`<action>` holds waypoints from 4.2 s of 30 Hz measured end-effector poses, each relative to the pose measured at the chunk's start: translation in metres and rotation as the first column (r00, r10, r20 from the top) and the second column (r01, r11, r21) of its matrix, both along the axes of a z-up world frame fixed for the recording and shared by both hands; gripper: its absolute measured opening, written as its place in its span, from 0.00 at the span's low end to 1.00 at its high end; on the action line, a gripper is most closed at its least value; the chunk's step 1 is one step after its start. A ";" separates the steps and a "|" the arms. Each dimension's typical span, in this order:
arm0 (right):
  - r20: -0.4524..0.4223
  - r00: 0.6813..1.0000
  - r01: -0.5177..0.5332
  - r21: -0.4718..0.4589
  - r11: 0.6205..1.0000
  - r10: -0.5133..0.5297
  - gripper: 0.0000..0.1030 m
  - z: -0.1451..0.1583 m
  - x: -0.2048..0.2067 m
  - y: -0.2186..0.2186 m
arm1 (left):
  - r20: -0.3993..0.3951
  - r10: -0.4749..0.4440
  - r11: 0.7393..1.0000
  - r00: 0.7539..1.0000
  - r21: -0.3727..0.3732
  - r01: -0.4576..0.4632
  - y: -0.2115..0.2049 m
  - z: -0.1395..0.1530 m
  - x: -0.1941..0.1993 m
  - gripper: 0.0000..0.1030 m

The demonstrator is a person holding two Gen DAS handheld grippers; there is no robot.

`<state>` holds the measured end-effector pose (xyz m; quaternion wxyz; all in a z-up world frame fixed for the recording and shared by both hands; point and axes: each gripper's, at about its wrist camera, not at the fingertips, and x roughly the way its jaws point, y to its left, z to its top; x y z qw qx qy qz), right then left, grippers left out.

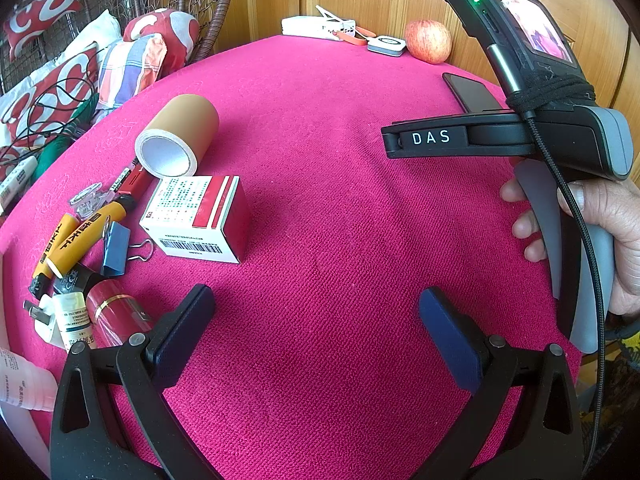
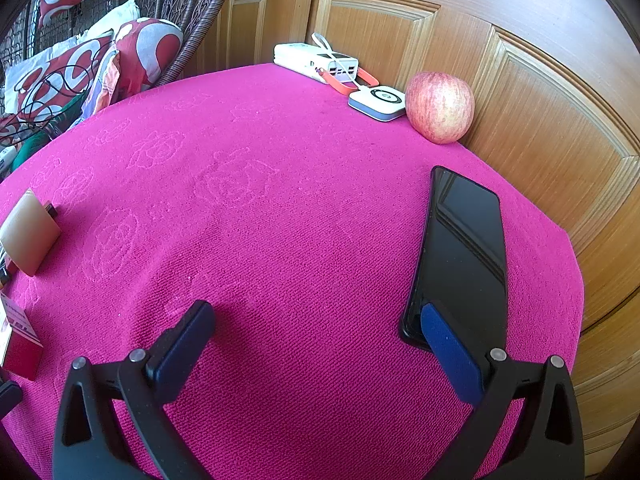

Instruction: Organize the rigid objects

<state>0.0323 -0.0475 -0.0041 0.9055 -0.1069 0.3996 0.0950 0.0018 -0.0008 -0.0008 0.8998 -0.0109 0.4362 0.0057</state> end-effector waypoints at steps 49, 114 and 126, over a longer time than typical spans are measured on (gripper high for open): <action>0.024 0.653 -0.736 0.256 0.627 0.757 0.66 0.029 -0.071 0.103 | -0.020 0.313 0.950 0.950 0.013 -0.313 0.169 0.030 -0.100 0.70; 0.735 0.552 -0.828 0.424 0.367 0.395 0.32 0.284 -0.190 0.008 | 0.768 0.601 0.494 0.223 -0.136 -0.859 0.152 0.292 -0.441 0.35; 0.675 0.520 -0.854 0.401 0.331 0.523 0.33 0.277 -0.211 0.069 | 0.732 0.650 0.461 0.205 -0.165 -0.872 0.170 0.276 -0.456 0.35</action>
